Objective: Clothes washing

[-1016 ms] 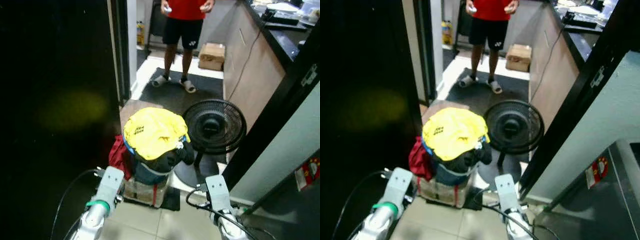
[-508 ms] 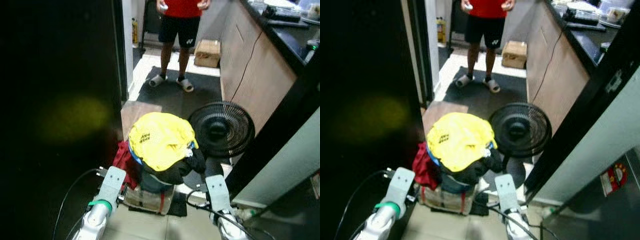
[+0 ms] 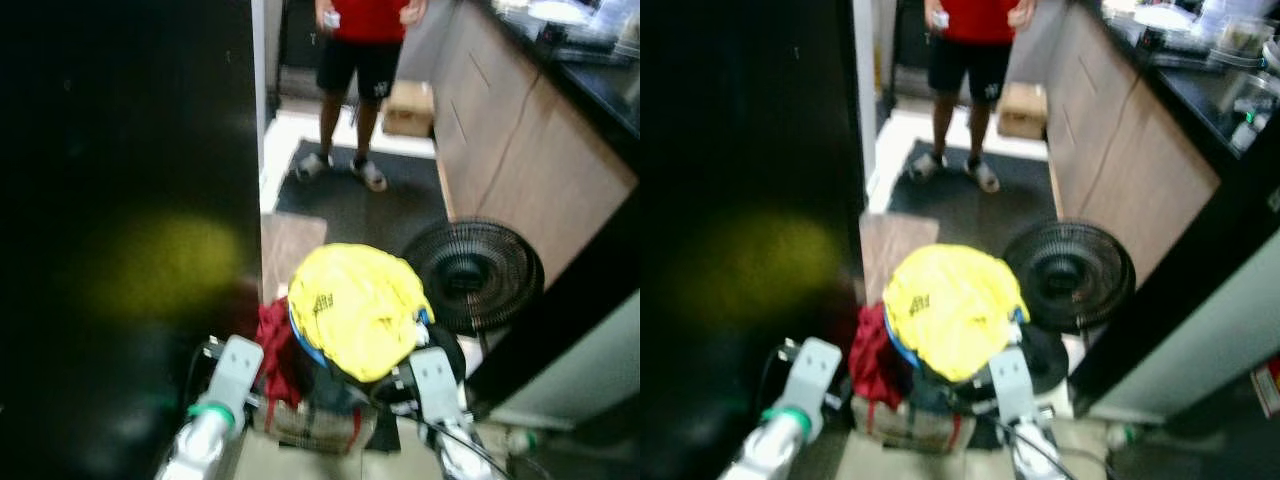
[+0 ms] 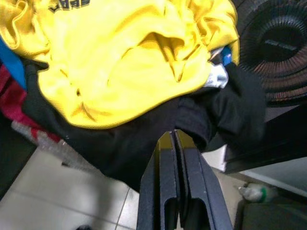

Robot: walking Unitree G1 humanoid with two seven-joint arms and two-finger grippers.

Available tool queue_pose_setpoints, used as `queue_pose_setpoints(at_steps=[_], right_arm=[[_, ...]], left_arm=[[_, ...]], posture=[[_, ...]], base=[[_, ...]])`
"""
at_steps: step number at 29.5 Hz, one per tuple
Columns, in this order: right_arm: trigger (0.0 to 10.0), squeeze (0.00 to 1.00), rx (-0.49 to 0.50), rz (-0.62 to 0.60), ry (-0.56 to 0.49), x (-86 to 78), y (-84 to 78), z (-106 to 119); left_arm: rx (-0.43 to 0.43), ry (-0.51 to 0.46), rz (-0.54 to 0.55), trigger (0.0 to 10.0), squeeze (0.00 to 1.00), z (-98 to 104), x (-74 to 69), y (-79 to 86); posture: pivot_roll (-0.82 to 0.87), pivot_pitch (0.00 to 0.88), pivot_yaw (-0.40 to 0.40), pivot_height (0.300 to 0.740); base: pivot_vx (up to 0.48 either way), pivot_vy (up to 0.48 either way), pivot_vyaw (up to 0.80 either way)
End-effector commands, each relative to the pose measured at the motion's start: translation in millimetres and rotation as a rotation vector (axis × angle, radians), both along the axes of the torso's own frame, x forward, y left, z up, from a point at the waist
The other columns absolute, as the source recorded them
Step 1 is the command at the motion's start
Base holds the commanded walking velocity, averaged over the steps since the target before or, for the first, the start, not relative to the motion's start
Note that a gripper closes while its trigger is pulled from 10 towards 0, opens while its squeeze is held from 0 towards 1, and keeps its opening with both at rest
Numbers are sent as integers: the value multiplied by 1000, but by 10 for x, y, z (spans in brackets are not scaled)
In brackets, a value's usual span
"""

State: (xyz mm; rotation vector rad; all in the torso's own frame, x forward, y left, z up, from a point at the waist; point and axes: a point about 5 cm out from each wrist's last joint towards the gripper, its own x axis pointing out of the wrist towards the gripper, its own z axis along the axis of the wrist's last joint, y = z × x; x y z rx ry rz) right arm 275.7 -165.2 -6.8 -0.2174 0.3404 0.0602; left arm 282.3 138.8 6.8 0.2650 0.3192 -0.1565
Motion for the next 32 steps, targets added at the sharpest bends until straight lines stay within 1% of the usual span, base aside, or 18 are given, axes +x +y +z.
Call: queue_pose_setpoints(at_steps=[1,9,13,16,27,32], right_arm=[[10000,0,-1,-18,27,-64,-46,-59],[10000,0,-2,-16,29,-63,-45,-60],[10000,0,-2,-15,29,-64,-44,-61],[10000,0,-3,-15,30,-64,-45,-61],[10000,0,-3,-10,31,-61,-41,-60],[10000,0,-3,-10,31,-57,-40,-58]], left_arm=[[20,15,55,10000,0,-24,-17,196],[15,14,56,10000,0,-22,-11,190],[26,14,52,10000,0,-20,-5,190],[33,7,44,10000,0,-13,-1,186],[36,-5,48,10000,0,0,13,183],[37,-4,52,10000,0,1,16,185]], posture=[[83,0,-21,740],[81,0,-20,740],[78,0,-19,740],[78,0,-19,740],[79,0,-21,740],[79,0,-21,740]], base=[[0,0,0],[0,0,0],[0,0,0],[0,-255,0],[0,-443,0],[0,-309,0]])
